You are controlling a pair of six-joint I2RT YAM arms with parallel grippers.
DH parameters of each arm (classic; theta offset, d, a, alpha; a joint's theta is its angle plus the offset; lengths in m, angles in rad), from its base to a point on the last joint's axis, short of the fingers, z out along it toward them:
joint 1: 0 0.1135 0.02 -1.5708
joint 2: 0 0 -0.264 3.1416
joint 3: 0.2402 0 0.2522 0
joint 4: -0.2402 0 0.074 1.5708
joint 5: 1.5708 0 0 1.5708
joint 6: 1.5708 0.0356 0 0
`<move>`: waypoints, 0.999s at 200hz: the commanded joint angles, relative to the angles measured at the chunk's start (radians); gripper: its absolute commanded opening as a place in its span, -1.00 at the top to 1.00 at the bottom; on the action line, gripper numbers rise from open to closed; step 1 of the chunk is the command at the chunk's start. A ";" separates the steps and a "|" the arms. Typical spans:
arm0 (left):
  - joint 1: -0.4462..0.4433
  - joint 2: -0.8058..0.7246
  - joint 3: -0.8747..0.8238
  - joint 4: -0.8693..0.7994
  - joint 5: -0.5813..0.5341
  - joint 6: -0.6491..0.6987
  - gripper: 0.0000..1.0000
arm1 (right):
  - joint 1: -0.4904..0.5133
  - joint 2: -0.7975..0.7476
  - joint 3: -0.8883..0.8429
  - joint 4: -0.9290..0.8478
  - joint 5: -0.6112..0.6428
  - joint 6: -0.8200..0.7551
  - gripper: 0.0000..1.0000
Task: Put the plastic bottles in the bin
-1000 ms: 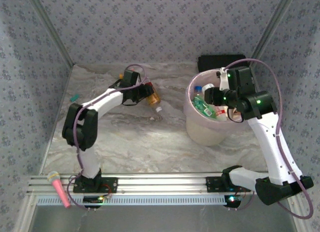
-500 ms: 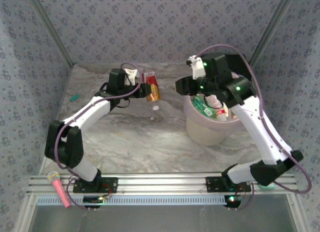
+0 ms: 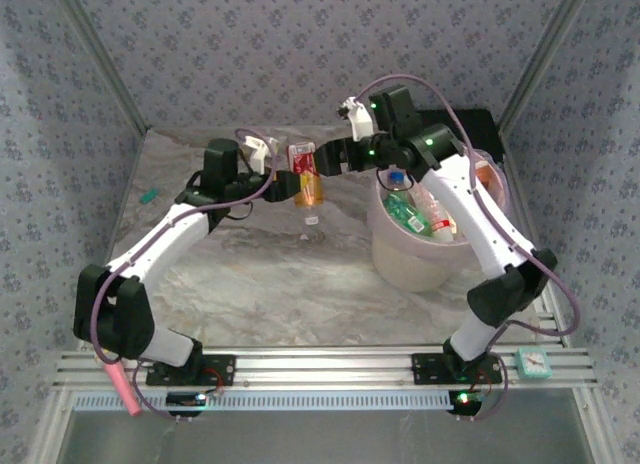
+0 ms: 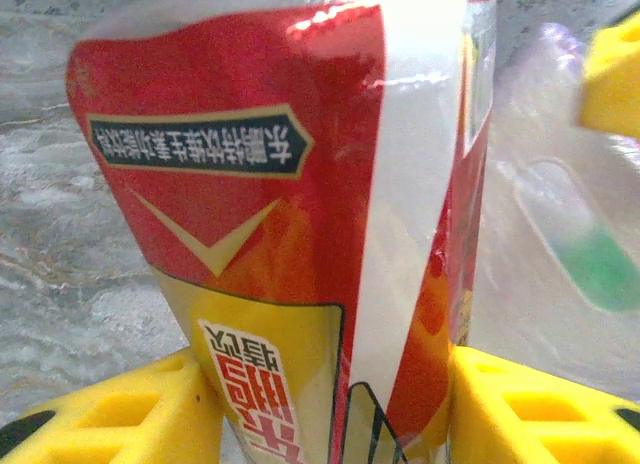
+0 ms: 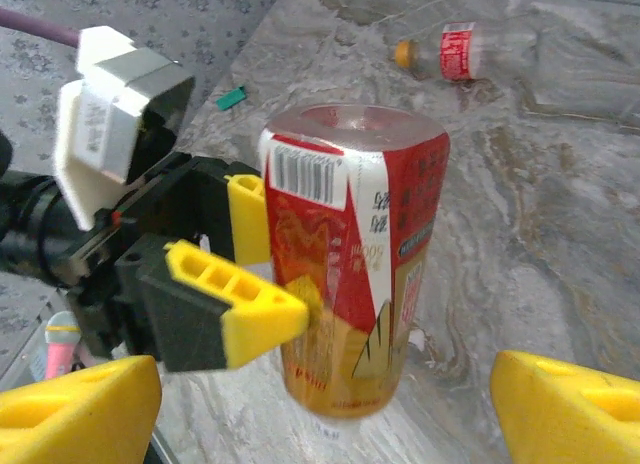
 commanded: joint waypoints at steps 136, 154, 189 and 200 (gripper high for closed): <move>-0.049 -0.066 0.046 0.079 0.112 -0.057 -0.07 | -0.026 0.174 0.163 0.039 -0.298 0.007 -0.44; -0.049 -0.065 0.045 0.083 0.102 -0.069 -0.07 | -0.030 0.159 0.150 0.043 -0.297 0.007 -0.30; -0.051 -0.089 0.036 0.064 0.067 -0.089 -0.09 | -0.044 0.122 0.137 0.063 -0.289 0.026 -0.15; -0.051 -0.100 0.028 0.054 0.051 -0.094 -0.17 | -0.049 0.114 0.145 0.066 -0.279 0.028 -0.14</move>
